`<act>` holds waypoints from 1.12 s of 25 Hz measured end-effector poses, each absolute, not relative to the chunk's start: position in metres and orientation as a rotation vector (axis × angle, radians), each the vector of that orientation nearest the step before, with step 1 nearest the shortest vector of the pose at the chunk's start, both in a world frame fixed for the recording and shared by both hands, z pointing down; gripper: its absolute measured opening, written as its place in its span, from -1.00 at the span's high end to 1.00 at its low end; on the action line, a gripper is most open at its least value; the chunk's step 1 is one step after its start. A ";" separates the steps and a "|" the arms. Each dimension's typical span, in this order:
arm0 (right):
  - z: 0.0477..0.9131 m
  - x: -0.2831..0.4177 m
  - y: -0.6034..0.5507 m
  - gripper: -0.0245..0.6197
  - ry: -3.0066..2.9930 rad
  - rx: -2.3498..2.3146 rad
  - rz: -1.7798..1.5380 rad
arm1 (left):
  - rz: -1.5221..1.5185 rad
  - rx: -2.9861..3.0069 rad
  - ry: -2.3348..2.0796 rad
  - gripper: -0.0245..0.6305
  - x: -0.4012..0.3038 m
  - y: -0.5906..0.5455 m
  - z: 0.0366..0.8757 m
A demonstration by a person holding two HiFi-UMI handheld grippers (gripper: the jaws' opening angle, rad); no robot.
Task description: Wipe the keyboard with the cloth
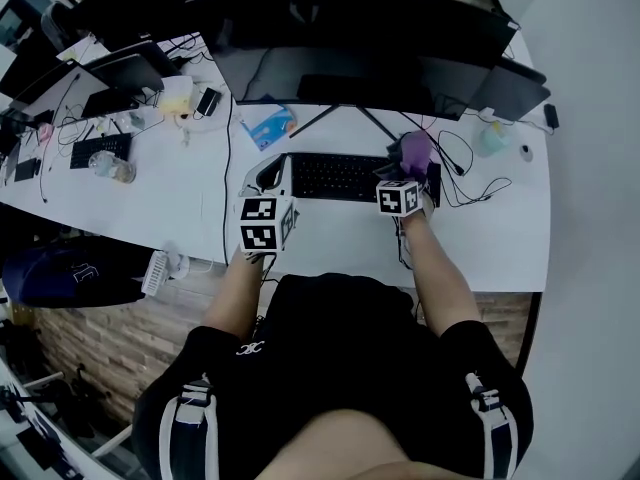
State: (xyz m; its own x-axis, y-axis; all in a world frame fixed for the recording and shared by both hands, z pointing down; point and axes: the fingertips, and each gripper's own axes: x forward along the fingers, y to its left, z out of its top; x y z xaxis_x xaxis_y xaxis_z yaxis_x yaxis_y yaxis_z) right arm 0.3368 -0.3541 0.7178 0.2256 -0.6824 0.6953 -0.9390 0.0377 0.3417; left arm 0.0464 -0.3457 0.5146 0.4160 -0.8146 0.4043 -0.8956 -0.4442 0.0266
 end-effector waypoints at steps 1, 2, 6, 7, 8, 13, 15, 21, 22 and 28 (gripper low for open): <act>0.717 0.332 -0.355 0.68 -1.520 1.709 0.409 | 0.491 2.432 -1.501 0.89 0.042 -0.347 0.514; 0.717 0.327 -0.355 0.68 -1.519 1.710 0.411 | 0.488 2.431 -1.502 0.89 0.037 -0.348 0.514; 0.717 0.307 -0.358 0.68 -1.515 1.719 0.401 | 0.492 2.427 -1.502 0.89 0.018 -0.352 0.517; 0.717 0.302 -0.360 0.68 -1.518 1.730 0.408 | 0.495 2.426 -1.504 0.89 0.013 -0.353 0.518; 0.718 0.296 -0.361 0.68 -1.524 1.742 0.419 | 0.500 2.426 -1.506 0.89 0.008 -0.355 0.519; 0.718 0.264 -0.368 0.68 -1.556 1.756 0.424 | 0.512 2.434 -1.509 0.89 -0.010 -0.360 0.519; 0.718 0.256 -0.370 0.68 -1.564 1.760 0.420 | 0.512 2.430 -1.519 0.89 -0.019 -0.361 0.519; 0.717 0.224 -0.382 0.68 -1.604 1.726 0.400 | 0.501 2.400 -1.550 0.89 -0.046 -0.365 0.523; 0.718 0.218 -0.383 0.68 -1.611 1.719 0.401 | 0.498 2.396 -1.554 0.89 -0.050 -0.365 0.524; 0.718 0.180 -0.396 0.68 -1.666 1.683 0.390 | 0.488 2.383 -1.575 0.89 -0.070 -0.369 0.523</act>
